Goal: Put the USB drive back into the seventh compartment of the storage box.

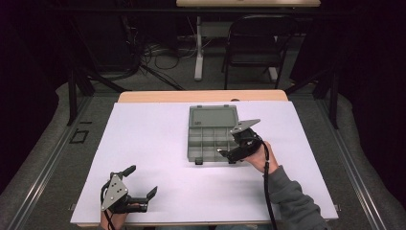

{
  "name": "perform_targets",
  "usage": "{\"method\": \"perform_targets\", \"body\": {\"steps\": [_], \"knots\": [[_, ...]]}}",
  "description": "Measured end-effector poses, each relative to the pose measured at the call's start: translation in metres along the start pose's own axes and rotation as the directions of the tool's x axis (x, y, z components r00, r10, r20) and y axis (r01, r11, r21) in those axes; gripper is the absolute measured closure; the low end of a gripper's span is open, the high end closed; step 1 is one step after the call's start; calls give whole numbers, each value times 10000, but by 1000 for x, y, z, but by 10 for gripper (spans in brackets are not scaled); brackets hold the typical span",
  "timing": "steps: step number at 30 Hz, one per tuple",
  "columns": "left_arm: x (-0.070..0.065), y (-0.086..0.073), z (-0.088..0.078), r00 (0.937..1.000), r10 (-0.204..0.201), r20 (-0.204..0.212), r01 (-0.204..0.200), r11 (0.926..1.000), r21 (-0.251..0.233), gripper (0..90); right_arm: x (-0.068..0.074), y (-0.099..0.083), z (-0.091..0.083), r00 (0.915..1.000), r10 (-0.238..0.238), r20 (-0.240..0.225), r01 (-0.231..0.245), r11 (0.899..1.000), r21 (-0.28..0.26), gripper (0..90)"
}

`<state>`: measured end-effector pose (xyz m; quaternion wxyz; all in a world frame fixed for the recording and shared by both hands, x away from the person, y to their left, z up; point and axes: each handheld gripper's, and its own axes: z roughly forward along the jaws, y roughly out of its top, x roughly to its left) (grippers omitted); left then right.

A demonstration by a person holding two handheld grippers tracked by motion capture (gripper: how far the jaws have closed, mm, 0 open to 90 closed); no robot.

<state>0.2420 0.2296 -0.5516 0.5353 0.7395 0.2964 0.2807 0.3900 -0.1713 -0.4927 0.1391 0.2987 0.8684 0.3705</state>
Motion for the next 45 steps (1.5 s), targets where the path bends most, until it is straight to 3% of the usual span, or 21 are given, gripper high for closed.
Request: {"method": "perform_targets", "body": {"steps": [2,10,19,45], "knots": [[0,0,0,10000,21,2,-21,10000,5,0,-1,-3,-7,9999,139,-52,-139,9999,-98,69],[0,0,0,10000,51,-3,-51,10000,20,0,3,-16,-30,9985,279,-475,-309,9976,-627,0],[0,0,1,10000,46,3,-46,10000,55,0,11,-30,-47,9977,140,-664,-201,9955,-923,0],[0,0,1,10000,62,33,-62,10000,48,0,30,-82,-75,9992,-15,-393,-38,9908,-1355,0]]}}
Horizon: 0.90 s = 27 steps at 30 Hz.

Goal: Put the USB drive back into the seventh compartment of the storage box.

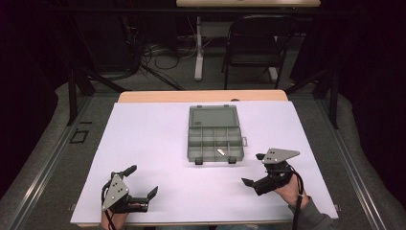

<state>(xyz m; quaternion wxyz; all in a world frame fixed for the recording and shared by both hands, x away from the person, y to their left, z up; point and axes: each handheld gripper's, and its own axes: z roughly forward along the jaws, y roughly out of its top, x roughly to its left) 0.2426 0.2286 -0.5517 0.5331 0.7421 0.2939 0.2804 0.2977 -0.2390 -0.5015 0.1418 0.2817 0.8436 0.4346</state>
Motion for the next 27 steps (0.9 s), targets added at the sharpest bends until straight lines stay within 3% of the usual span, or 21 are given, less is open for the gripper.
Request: {"method": "perform_targets", "body": {"steps": [27], "knots": [[0,0,0,10000,-12,-18,12,10000,3,0,7,-43,-25,9968,144,784,-88,9974,-708,0]]}}
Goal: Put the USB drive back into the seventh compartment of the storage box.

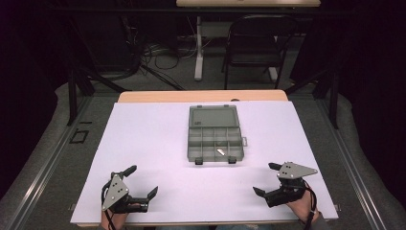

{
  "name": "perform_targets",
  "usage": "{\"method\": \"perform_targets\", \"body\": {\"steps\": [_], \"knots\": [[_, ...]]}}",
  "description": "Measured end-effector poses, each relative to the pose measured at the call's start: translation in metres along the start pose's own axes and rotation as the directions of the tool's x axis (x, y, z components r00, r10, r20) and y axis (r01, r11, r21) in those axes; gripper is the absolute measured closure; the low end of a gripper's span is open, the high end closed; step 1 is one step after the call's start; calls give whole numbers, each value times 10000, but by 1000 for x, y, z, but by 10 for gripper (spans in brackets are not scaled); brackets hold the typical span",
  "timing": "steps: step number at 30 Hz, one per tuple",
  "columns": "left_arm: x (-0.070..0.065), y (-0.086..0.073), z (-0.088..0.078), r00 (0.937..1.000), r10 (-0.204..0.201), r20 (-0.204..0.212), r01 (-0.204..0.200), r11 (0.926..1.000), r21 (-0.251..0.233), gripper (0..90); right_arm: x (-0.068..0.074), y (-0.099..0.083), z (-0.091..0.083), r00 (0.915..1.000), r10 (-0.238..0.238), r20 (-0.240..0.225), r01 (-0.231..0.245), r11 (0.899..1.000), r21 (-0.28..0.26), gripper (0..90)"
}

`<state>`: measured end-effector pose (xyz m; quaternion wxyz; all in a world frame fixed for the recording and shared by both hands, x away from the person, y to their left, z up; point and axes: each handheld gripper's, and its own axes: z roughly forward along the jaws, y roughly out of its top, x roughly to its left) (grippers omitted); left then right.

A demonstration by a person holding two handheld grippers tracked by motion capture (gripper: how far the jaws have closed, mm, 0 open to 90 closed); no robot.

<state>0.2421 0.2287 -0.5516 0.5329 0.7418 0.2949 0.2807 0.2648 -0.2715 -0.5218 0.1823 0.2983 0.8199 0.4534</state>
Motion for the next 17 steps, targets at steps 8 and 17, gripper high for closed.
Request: {"method": "perform_targets", "body": {"steps": [8,17], "knots": [[0,0,0,10000,-23,33,23,10000,22,0,4,-14,-1,9994,51,337,-48,9999,-96,0],[0,0,0,10000,-38,29,38,10000,32,0,4,-17,-4,9989,250,391,-232,9987,-455,0]]}}
